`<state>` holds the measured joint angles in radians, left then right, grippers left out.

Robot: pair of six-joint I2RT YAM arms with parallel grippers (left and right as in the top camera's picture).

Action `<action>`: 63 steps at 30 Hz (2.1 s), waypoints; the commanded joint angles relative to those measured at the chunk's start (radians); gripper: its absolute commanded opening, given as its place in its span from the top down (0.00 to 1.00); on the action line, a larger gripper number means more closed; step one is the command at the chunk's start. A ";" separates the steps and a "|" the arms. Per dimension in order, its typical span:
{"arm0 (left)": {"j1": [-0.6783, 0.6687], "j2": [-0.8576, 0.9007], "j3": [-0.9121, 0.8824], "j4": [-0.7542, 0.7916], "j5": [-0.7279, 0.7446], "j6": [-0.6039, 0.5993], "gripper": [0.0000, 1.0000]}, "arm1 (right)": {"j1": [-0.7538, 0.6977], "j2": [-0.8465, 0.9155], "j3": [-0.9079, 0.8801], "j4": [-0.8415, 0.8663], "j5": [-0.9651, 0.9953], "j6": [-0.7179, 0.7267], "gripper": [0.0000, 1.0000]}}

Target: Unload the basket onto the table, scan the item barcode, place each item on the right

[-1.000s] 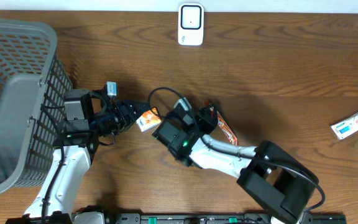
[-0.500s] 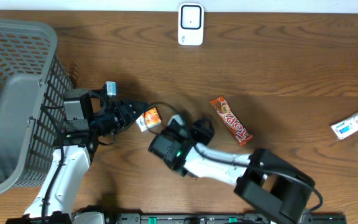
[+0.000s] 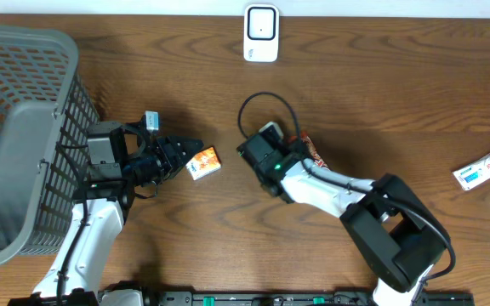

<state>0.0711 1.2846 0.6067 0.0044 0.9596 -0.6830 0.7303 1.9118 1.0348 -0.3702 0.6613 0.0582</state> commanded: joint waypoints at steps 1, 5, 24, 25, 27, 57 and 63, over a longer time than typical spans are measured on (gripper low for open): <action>0.009 -0.012 0.034 0.003 -0.003 0.017 0.57 | -0.047 0.038 0.002 0.015 -0.111 -0.008 0.47; 0.009 -0.012 0.034 0.000 -0.003 0.017 0.57 | -0.065 0.077 0.002 0.012 -0.185 -0.012 0.69; 0.009 -0.012 0.034 -0.028 -0.003 0.048 0.57 | -0.234 -0.112 0.384 -0.322 -1.651 0.114 0.99; 0.009 -0.012 0.034 -0.027 -0.003 0.047 0.57 | -0.267 -0.111 0.382 -0.315 -1.691 0.114 0.99; 0.009 -0.012 0.034 -0.028 -0.003 0.047 0.57 | -0.322 -0.092 0.367 -0.311 -1.743 0.126 0.99; 0.009 -0.012 0.034 -0.451 -0.247 0.246 0.57 | -0.292 0.121 0.341 -0.071 -1.584 0.238 0.46; 0.009 -0.012 0.034 -0.460 -0.247 0.245 0.57 | -0.260 0.219 0.341 0.023 -1.612 0.276 0.46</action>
<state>0.0761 1.2827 0.6250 -0.4496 0.7364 -0.4698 0.4381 2.0541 1.3666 -0.3710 -0.9276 0.2913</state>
